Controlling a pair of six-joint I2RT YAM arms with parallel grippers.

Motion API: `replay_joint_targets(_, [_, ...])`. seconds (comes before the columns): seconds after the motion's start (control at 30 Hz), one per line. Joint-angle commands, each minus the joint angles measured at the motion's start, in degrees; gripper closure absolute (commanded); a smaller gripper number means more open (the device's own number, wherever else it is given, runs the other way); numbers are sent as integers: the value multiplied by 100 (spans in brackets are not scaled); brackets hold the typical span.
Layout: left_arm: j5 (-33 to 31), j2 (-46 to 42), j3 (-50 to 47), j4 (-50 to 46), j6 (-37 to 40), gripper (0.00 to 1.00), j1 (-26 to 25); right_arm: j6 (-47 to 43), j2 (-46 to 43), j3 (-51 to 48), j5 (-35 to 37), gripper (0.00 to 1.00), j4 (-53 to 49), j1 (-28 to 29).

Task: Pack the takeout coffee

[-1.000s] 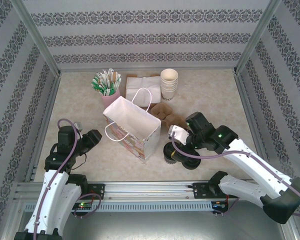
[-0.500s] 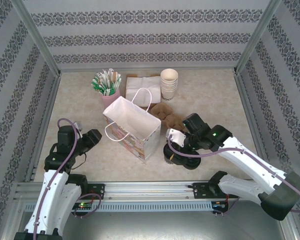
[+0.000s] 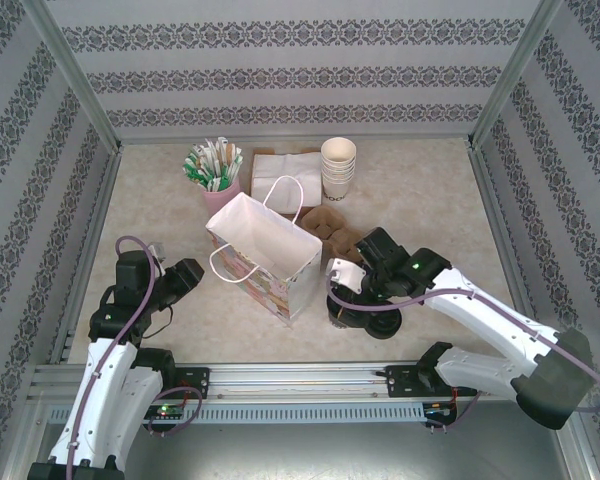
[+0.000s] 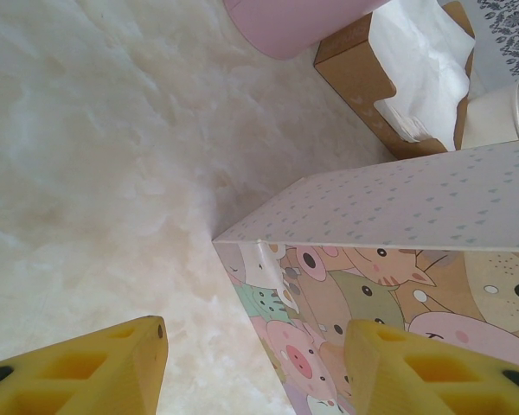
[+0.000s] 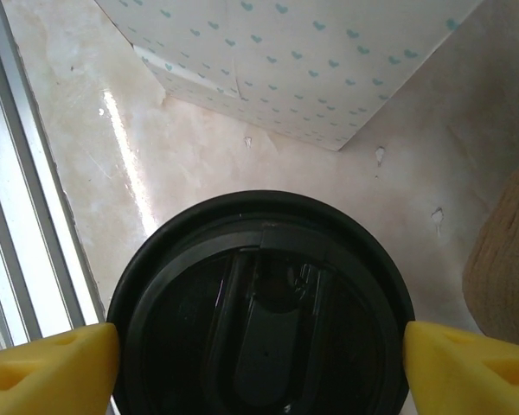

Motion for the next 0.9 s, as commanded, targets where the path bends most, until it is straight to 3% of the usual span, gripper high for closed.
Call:
replay_joint_targets(0.0, [68,-11,118,-42,104,43,42,-45,19,-135,257,18,32,114])
replay_joint_targets(0.23, [50,3,108,-41,101,43,42,-117,87,-348,613,25,-70,250])
replay_joint_targets(0.87, [16,25,139,-59,130,43,47,-47,214,-535,1384,29,-193,468])
